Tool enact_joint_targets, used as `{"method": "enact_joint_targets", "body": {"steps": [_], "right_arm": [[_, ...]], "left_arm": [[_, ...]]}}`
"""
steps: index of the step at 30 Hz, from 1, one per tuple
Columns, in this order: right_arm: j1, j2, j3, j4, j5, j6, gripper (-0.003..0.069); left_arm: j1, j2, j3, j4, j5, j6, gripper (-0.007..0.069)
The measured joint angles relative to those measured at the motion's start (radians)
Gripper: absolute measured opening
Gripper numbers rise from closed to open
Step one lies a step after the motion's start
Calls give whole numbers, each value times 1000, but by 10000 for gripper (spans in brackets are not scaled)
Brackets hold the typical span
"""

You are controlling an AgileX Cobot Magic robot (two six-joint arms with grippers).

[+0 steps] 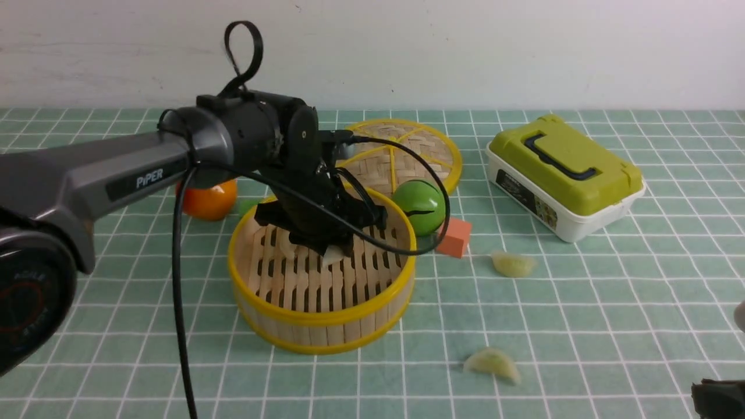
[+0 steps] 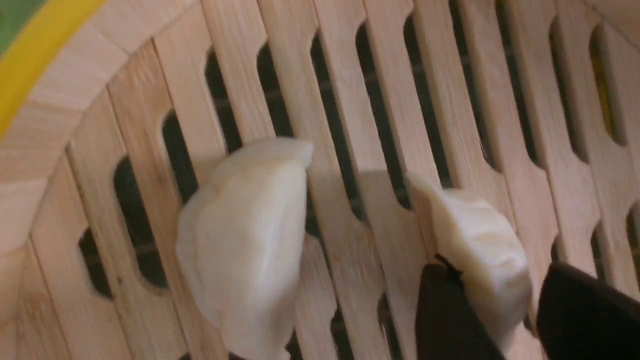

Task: Put the dumplings into the steamer on the table with the blue tablecloth.
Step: 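Place the dumpling into the bamboo steamer basket with the left gripper, then reach for and grasp a dumpling lying on the table beside the steamer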

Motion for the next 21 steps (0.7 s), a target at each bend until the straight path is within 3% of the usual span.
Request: {"method": "enact_joint_targets", "body": {"steps": [5, 8, 11, 16, 21], "right_arm": [[0, 0, 0, 0, 0, 0, 57], [1, 0, 0, 14, 13, -42, 59], [29, 21, -13, 87, 75, -185, 62], [101, 141, -94, 252, 176, -451, 94], [152, 362, -213, 311, 185, -577, 209]], "left_arm": [[0, -4, -54, 31, 15, -23, 388], [0, -38, -89, 69, 65, -27, 390], [0, -143, -115, 101, 137, -16, 334], [0, -414, -123, 92, 221, 35, 157], [0, -706, 9, 45, 257, 43, -14]]}}
